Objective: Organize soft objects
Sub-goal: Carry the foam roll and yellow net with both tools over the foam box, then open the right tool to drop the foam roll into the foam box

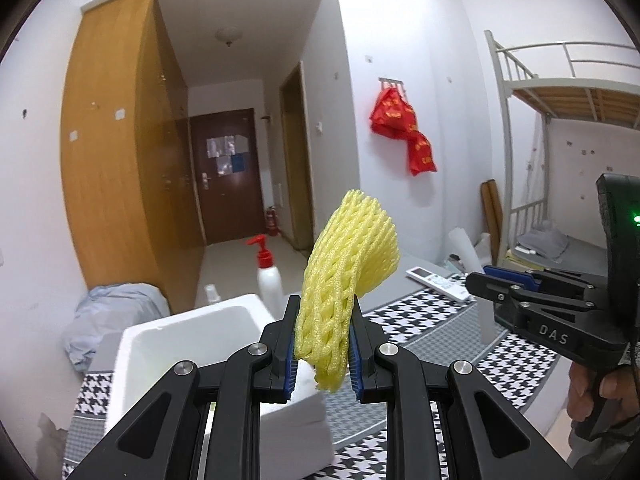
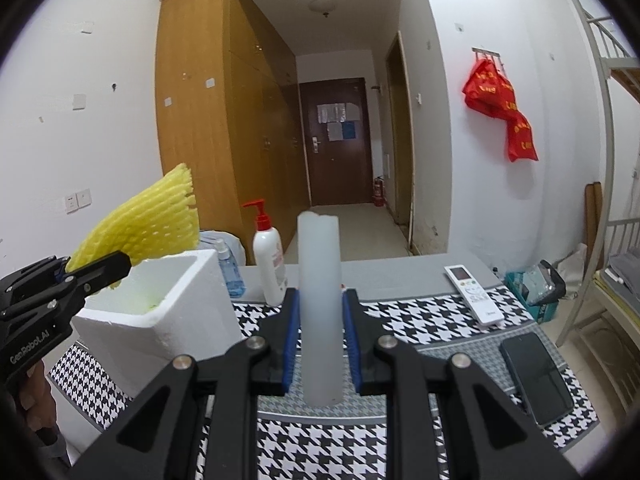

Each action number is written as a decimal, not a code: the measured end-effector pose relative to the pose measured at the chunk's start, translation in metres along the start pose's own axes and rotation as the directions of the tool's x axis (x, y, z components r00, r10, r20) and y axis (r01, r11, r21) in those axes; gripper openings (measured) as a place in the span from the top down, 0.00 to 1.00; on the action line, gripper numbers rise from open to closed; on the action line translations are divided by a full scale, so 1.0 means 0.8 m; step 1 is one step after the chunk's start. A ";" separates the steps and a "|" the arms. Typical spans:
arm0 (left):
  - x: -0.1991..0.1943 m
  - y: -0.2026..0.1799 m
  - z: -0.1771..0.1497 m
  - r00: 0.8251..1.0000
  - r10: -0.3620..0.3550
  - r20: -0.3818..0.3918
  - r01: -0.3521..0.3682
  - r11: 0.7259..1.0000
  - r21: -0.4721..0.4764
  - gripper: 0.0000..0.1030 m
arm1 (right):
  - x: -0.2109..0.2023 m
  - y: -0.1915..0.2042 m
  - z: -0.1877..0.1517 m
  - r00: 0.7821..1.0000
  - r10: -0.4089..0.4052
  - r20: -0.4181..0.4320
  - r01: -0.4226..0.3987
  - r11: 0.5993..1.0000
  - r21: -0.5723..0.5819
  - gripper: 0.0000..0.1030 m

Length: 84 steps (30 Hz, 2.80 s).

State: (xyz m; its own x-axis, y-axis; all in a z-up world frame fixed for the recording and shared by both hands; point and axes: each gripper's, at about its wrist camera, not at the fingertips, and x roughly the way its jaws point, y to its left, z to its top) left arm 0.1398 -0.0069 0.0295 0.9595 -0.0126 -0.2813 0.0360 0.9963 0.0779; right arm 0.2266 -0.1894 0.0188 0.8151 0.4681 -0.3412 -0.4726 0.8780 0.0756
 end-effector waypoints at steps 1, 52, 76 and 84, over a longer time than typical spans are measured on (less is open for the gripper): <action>-0.001 0.002 0.001 1.000 0.004 0.002 -0.004 1.000 -0.002 0.79 | 0.002 0.003 0.002 1.000 0.005 0.002 -0.005 1.000 -0.004 0.76; -0.061 0.132 -0.019 0.946 0.325 -0.015 -0.324 0.936 -0.140 0.79 | 0.078 0.159 0.029 0.948 0.309 -0.081 -0.319 0.932 -0.174 0.75; -0.082 0.158 -0.034 0.925 0.378 -0.030 -0.377 0.909 -0.176 0.79 | 0.118 0.201 0.024 0.933 0.320 -0.162 -0.348 0.918 -0.189 0.75; -0.081 0.161 -0.034 0.924 0.381 -0.036 -0.381 0.906 -0.185 0.79 | 0.132 0.206 0.019 0.932 0.297 -0.206 -0.336 0.923 -0.187 0.75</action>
State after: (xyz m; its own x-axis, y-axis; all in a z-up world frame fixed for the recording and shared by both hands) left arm 0.0745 0.1247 0.0317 0.8902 0.3708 -0.2646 -0.3842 0.9232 0.0011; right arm 0.2396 0.0064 0.0091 0.5503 0.6768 -0.4890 -0.7727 0.6347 0.0089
